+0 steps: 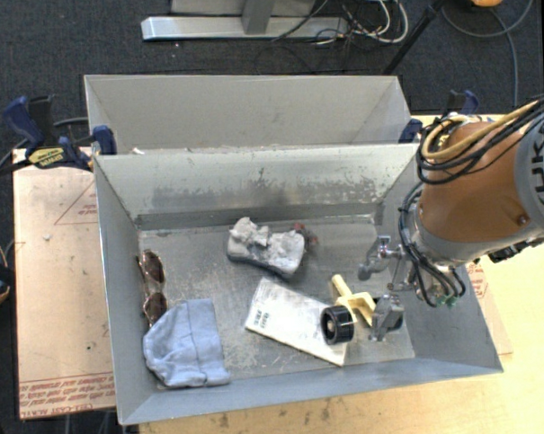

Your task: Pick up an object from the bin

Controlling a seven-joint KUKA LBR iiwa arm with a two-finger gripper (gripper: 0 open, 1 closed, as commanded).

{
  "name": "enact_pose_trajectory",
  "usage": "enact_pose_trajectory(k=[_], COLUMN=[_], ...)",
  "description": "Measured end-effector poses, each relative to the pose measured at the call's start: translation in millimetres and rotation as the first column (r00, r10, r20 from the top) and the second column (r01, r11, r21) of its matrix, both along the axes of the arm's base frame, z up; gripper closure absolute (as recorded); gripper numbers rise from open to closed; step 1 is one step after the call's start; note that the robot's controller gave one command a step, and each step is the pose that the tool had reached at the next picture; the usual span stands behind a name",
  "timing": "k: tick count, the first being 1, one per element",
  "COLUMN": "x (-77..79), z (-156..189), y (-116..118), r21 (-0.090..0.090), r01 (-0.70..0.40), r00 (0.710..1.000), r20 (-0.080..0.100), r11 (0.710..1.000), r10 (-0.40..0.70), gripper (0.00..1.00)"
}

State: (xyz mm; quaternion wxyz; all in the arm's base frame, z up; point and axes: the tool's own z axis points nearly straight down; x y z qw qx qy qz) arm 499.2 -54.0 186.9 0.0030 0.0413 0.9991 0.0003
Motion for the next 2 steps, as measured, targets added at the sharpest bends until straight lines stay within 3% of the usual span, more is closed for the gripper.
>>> enact_pose_trajectory(k=[1,2], x=[5.2,35.6], z=[-33,-101], y=[0,10], r21=[0.001,-0.015], r01=[-0.003,-0.455], r00=[1.000,0.890], r20=[-0.007,-0.004], r11=[1.000,0.890], r10=[0.003,0.455], gripper=[0.00,1.00])
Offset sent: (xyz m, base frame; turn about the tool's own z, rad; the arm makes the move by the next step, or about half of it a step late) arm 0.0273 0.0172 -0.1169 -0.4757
